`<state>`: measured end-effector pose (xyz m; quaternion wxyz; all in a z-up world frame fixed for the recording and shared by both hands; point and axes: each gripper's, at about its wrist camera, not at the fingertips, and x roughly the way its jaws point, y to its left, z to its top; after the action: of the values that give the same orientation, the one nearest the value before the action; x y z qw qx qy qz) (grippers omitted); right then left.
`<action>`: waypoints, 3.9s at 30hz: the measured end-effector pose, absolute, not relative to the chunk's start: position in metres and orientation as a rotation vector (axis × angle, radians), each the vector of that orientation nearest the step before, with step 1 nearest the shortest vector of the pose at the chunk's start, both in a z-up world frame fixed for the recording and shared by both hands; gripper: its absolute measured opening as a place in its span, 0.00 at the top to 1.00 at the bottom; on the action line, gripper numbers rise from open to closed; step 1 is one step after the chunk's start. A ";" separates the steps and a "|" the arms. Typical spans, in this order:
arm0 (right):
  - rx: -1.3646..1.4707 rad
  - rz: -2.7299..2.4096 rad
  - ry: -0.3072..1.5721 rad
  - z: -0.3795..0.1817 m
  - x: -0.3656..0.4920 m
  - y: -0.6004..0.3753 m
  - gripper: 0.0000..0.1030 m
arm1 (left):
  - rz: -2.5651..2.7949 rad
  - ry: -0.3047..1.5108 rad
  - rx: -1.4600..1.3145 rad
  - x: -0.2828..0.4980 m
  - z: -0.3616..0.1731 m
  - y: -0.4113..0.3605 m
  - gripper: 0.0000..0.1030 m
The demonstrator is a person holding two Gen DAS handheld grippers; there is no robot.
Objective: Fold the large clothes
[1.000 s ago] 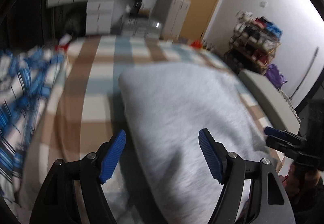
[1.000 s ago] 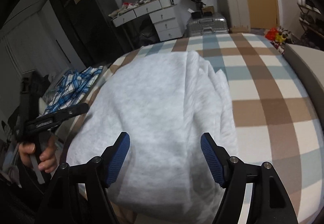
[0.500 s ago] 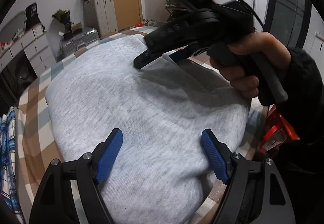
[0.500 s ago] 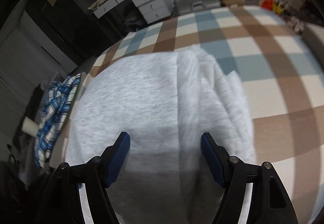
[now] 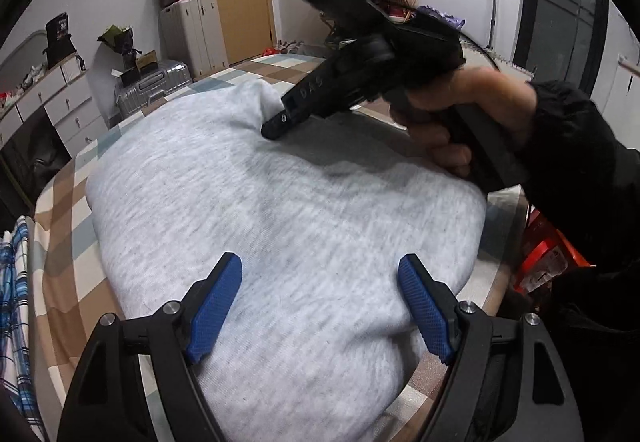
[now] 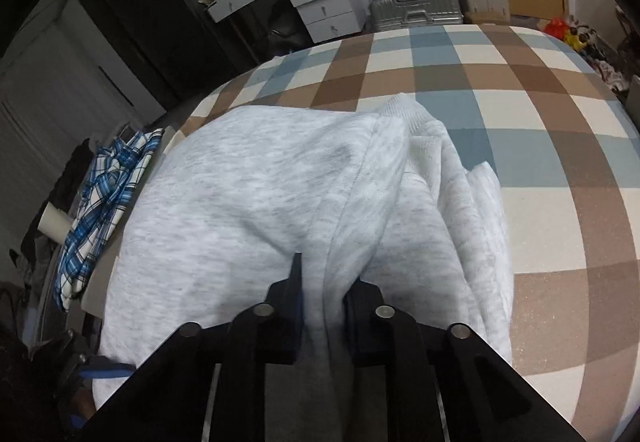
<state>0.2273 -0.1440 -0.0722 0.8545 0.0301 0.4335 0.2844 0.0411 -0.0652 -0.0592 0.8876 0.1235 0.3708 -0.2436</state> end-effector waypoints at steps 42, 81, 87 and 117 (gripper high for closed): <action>0.247 0.844 0.973 -0.113 0.148 -0.201 0.21 | -0.384 0.911 -0.441 0.085 -0.076 0.063 0.21; 0.411 0.712 0.842 -0.106 0.144 -0.219 0.72 | -0.406 0.893 -0.329 0.070 -0.059 0.036 0.43; 0.382 0.748 0.796 -0.092 0.136 -0.211 0.73 | -0.394 0.855 -0.302 0.067 -0.050 0.035 0.46; 0.258 0.946 0.677 -0.002 0.137 -0.079 0.74 | -0.261 0.722 -0.335 0.025 0.017 0.135 0.46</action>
<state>0.1368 -0.0788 -0.0015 0.8277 0.1216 0.3189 0.4454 0.0254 0.1348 0.0167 0.9136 -0.1626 0.3505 -0.1266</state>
